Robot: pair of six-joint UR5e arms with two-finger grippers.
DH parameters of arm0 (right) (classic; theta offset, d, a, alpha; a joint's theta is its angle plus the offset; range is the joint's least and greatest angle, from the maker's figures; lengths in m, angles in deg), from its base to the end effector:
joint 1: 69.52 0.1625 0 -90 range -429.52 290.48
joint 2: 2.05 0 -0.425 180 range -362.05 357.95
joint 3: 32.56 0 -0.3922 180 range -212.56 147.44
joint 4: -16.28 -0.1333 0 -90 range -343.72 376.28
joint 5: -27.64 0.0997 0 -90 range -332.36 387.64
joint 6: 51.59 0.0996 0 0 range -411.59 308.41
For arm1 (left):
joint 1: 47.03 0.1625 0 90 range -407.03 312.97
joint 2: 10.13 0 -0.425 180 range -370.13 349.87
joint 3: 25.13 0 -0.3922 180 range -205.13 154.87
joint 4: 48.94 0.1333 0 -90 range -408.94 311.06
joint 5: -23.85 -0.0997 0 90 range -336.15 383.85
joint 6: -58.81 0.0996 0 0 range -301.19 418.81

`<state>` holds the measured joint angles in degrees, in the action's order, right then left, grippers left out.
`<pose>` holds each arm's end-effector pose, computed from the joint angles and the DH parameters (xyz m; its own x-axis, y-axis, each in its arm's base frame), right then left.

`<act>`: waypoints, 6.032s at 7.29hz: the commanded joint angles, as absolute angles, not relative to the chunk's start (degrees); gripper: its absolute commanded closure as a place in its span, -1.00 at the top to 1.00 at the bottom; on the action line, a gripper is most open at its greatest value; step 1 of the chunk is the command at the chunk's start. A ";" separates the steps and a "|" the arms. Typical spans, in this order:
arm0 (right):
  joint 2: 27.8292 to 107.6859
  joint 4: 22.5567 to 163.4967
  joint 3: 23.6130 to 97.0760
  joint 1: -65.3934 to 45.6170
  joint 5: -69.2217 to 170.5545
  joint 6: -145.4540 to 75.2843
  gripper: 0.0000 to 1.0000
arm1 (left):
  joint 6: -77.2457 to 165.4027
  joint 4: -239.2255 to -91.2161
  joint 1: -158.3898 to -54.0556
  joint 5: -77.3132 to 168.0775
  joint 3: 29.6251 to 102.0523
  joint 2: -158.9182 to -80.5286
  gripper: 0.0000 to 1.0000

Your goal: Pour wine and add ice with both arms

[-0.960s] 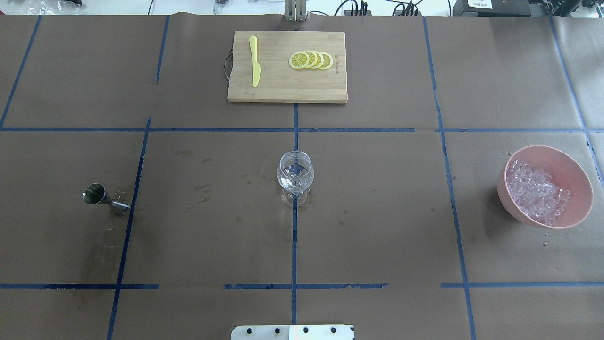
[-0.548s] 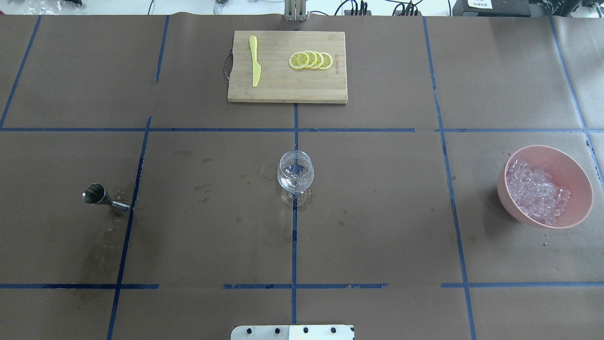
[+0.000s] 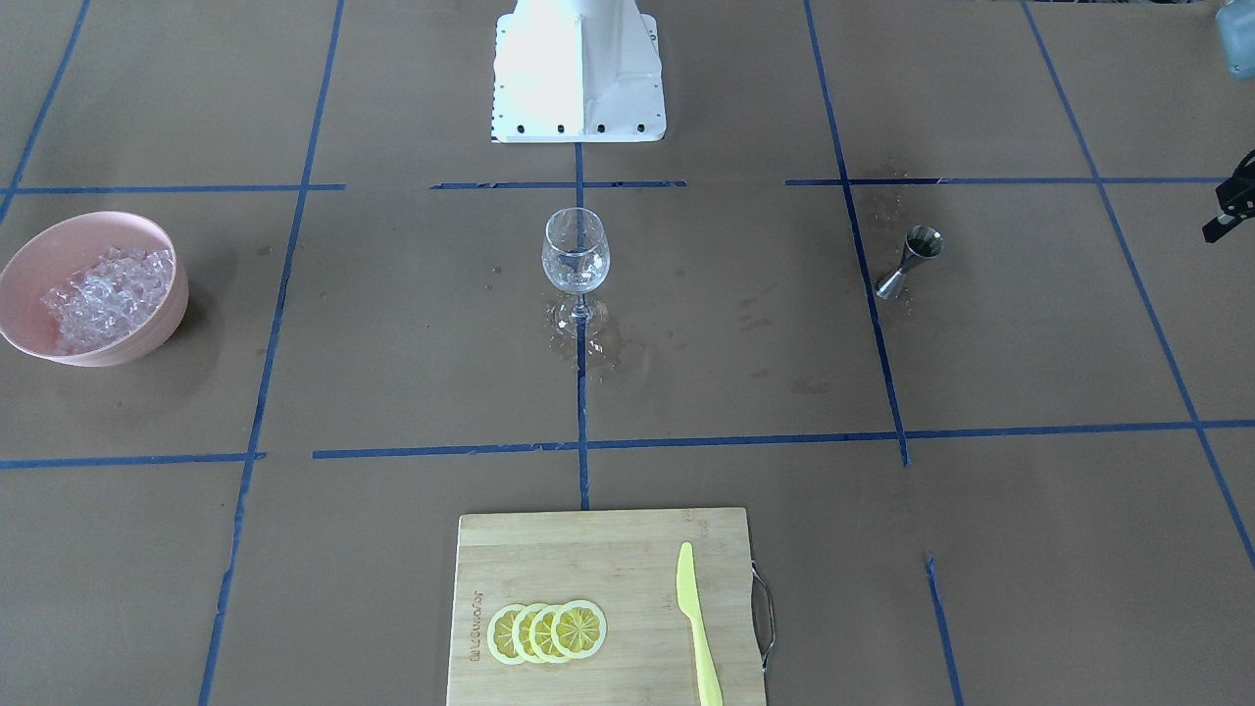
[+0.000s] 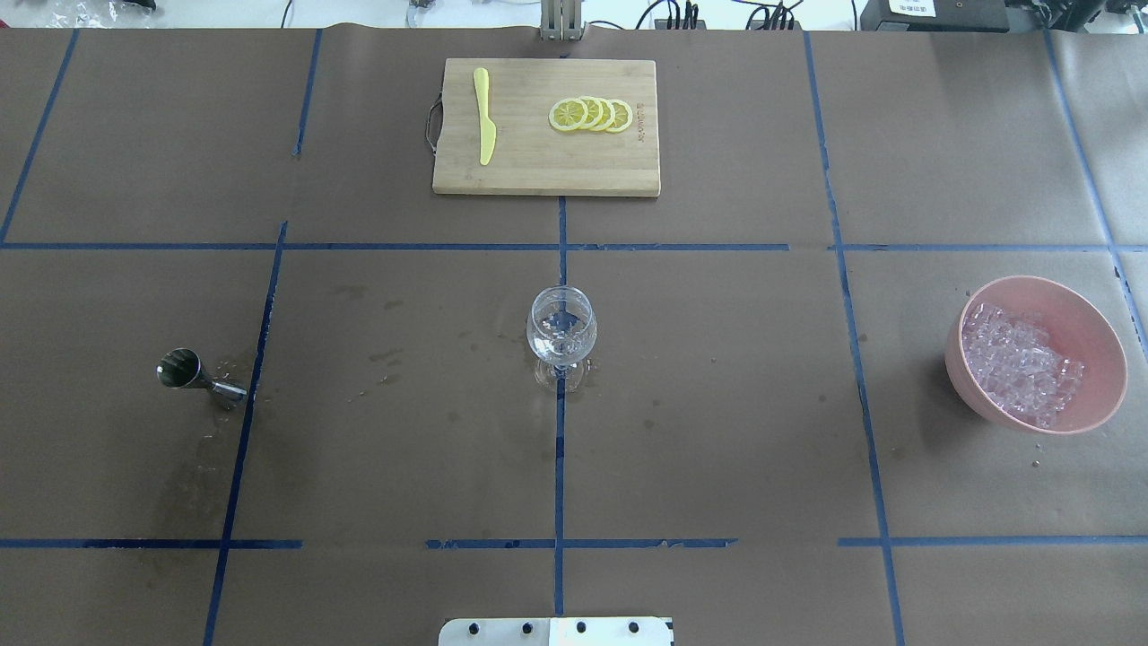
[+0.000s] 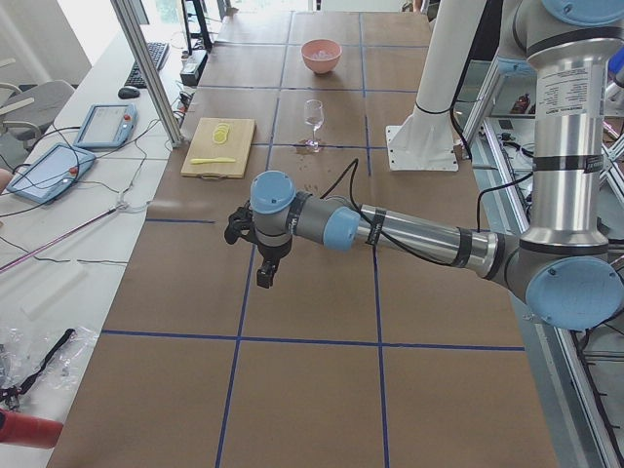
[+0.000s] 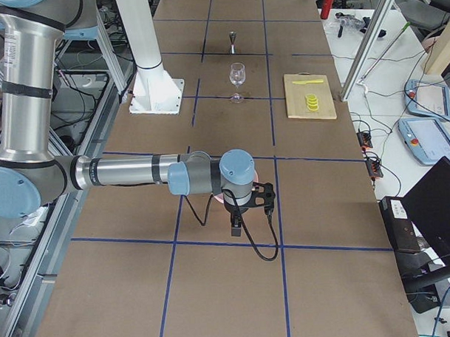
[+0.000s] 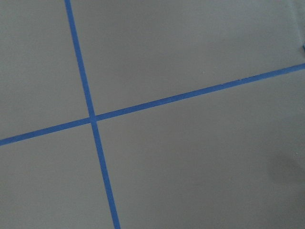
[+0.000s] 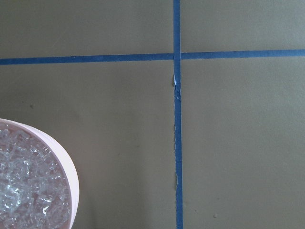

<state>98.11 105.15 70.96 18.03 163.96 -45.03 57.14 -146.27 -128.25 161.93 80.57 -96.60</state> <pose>0.0432 -0.4236 0.6186 0.6879 0.0283 0.7252 -0.0362 0.9993 -0.0046 0.0138 -0.4769 0.5335 0.6263 0.3201 -0.7108 -0.1257 0.9413 0.3132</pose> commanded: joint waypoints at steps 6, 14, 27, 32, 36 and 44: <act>98.15 98.90 70.00 18.02 164.31 -45.43 1.00 | 15.16 -178.56 -102.83 147.31 88.32 -91.10 0.98; 97.62 98.81 70.09 17.84 164.23 -45.52 1.00 | -17.63 -188.18 -54.98 82.69 97.04 -75.52 0.99; 97.62 98.72 72.12 17.84 164.23 -45.52 1.00 | -26.01 -186.75 -49.13 52.68 77.27 -88.53 0.81; 97.62 98.72 72.47 17.84 164.23 -45.61 1.00 | -25.83 -186.93 -52.74 52.76 73.48 -93.27 0.46; 97.70 98.72 72.47 17.84 164.23 -45.52 1.00 | -25.39 -187.19 -52.91 52.68 73.48 -93.01 -0.73; 97.79 98.72 73.69 17.84 164.31 -45.43 1.00 | -4.01 -186.67 -57.05 52.85 79.98 -108.35 -1.00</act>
<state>97.78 98.74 73.34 17.84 164.30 -45.45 -9.66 -186.84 -57.10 52.82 79.47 -103.76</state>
